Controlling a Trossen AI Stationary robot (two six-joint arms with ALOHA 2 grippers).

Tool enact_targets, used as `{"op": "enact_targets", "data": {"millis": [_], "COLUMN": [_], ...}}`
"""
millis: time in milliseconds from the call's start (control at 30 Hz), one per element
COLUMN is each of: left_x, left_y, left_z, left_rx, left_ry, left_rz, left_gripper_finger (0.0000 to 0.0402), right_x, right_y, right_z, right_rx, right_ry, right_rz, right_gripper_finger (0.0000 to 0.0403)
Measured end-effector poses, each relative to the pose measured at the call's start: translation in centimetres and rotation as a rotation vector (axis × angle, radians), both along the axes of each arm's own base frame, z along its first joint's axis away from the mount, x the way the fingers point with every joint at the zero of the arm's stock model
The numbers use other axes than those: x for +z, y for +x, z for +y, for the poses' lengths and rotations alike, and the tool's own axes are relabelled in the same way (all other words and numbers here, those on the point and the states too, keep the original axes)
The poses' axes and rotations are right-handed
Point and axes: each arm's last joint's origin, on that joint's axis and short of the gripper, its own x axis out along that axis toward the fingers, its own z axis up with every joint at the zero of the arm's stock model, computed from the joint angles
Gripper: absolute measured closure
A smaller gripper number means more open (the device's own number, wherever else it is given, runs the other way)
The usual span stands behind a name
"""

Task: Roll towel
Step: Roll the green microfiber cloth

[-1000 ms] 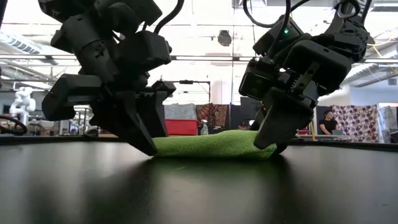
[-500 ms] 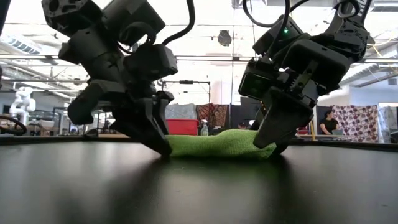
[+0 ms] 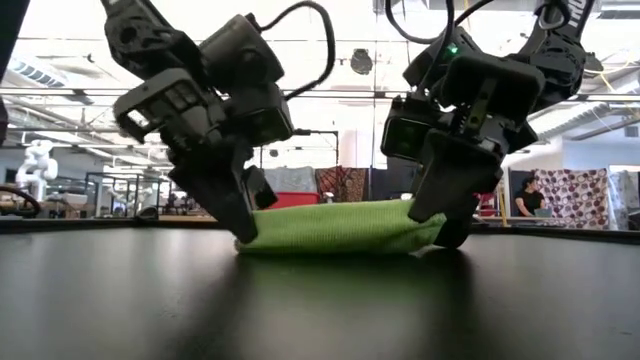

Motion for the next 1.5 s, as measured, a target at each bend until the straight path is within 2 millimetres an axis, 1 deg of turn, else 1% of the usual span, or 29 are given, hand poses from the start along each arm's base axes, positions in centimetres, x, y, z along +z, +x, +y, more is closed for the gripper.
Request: {"op": "enact_targets", "data": {"millis": [133,267,467,567,667,833,933,1000,1067,1167,1267,1400,1500], "left_x": [0.1,0.0,-1.0,-1.4,-1.5,-1.6,-1.6,-1.6,-1.6,-1.7,-1.6,-1.6,-1.8], "left_y": [0.1,0.1,-0.1,-0.1,-0.2,-0.4,-0.4,-0.4,-0.4,-0.5,-0.5,-0.5,-0.7], "left_z": [1.3,2.1,2.2,2.2,2.2,2.2,2.2,2.2,2.2,2.3,2.4,2.7,3.0], "left_rx": [0.033,0.066,0.104,0.115,0.115,0.127,0.144,0.154,0.162,0.174,0.195,0.222,0.242], "left_ry": [-0.075,-0.088,-0.108,-0.139,-0.141,-0.182,-0.197,-0.211,-0.226,-0.246,-0.271,-0.299,-0.309], "left_rz": [0.029,0.048,0.136,0.170,0.181,0.219,0.240,0.252,0.262,0.279,0.297,0.320,0.355], "left_gripper_finger": [0.0389,0.0389,0.0389,0.0389,0.0389,0.0389,0.0389,0.0389,0.0389,0.0389,0.0389,0.0389,0.0389], "right_x": [0.0,0.0,-0.1,-0.1,0.0,0.9,1.7,2.7,3.7,5.0,6.1,6.2,6.6], "right_y": [0.0,0.0,-0.2,-0.2,-0.2,-0.7,-1.4,-1.8,-2.1,-2.7,-3.1,-3.9,-4.1], "right_z": [-0.3,-0.4,-0.4,-0.4,-0.3,-0.4,-0.6,-0.4,0.1,1.3,2.9,5.3,6.8], "right_rx": [0.000,0.005,0.005,0.007,0.011,-0.009,-0.024,-0.022,-0.004,0.028,0.047,0.098,0.108], "right_ry": [0.053,0.071,0.074,0.073,0.057,-0.006,-0.096,-0.174,-0.251,-0.374,-0.509,-0.684,-0.791], "right_rz": [0.025,0.042,0.068,0.063,0.047,0.038,0.048,0.013,-0.039,-0.121,-0.226,-0.298,-0.340], "right_gripper_finger": [0.0390,0.0389,0.0387,0.0379,0.0354,0.0275,0.0232,0.0217,0.0211,0.0213,0.0224,0.0238,0.0243]}}
